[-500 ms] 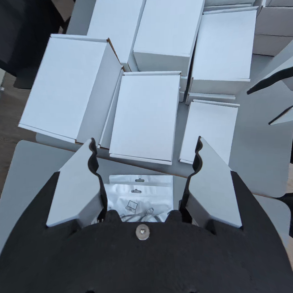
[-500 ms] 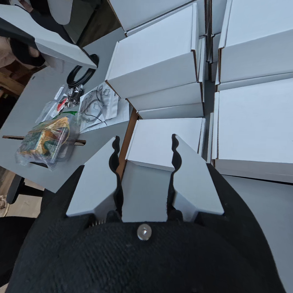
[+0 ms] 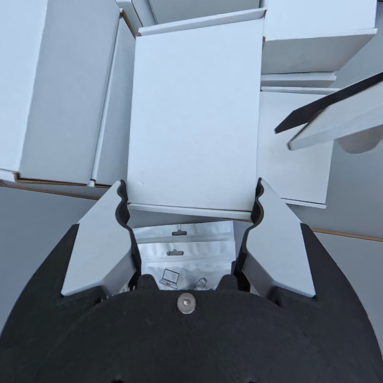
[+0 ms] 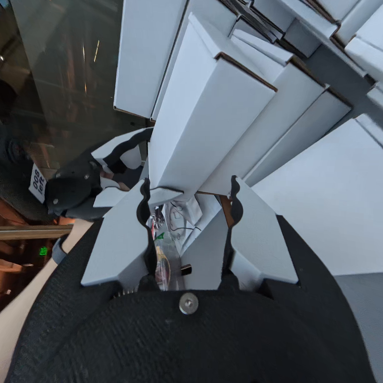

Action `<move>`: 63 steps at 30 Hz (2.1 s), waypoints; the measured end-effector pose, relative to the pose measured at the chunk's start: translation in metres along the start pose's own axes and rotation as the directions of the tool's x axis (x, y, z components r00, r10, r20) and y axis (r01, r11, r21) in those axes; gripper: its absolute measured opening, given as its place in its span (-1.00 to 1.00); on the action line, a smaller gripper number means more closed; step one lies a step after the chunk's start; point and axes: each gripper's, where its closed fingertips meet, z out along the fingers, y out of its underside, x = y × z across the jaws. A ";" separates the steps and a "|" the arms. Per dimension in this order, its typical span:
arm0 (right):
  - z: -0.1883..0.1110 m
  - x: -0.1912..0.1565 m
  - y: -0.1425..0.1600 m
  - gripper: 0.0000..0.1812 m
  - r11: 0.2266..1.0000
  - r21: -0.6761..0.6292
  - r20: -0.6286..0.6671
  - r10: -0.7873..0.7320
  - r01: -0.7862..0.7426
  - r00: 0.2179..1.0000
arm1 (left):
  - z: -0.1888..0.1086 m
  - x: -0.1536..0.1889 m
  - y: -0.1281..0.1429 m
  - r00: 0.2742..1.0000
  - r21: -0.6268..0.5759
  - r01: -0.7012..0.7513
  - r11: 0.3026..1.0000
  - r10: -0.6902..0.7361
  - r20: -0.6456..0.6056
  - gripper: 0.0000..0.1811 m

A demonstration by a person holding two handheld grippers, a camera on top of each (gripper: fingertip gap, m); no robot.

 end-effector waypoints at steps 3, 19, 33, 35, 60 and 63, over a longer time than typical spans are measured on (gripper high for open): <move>0.016 -0.005 0.000 0.02 0.992 0.027 0.032 0.119 -0.120 0.992 | -0.009 0.011 0.002 0.997 0.027 0.057 0.998 -0.055 -0.059 0.33; -0.113 -0.059 0.015 -0.32 0.990 -0.063 0.239 0.139 -0.128 0.961 | -0.150 0.077 -0.020 0.871 0.424 0.488 0.763 -0.391 -0.298 0.28; -0.351 -0.022 -0.020 -0.32 0.992 0.062 0.218 0.092 -0.107 0.972 | -0.036 -0.121 -0.118 0.994 -0.041 -0.072 0.997 0.075 0.080 0.57; -0.364 -0.024 -0.033 -0.32 0.979 0.145 0.227 0.107 -0.142 0.968 | -0.013 -0.131 -0.114 0.995 -0.120 -0.092 0.989 0.094 0.013 0.57; -0.485 0.054 -0.088 -0.31 0.939 0.246 0.309 0.158 -0.240 0.938 | -0.017 0.005 -0.233 0.800 -0.019 0.582 0.813 -0.577 -0.167 0.43; -0.532 0.077 -0.119 -0.31 0.961 0.222 0.258 0.103 -0.163 0.961 | 0.017 0.036 -0.263 0.737 -0.063 0.670 0.740 -0.673 -0.069 0.42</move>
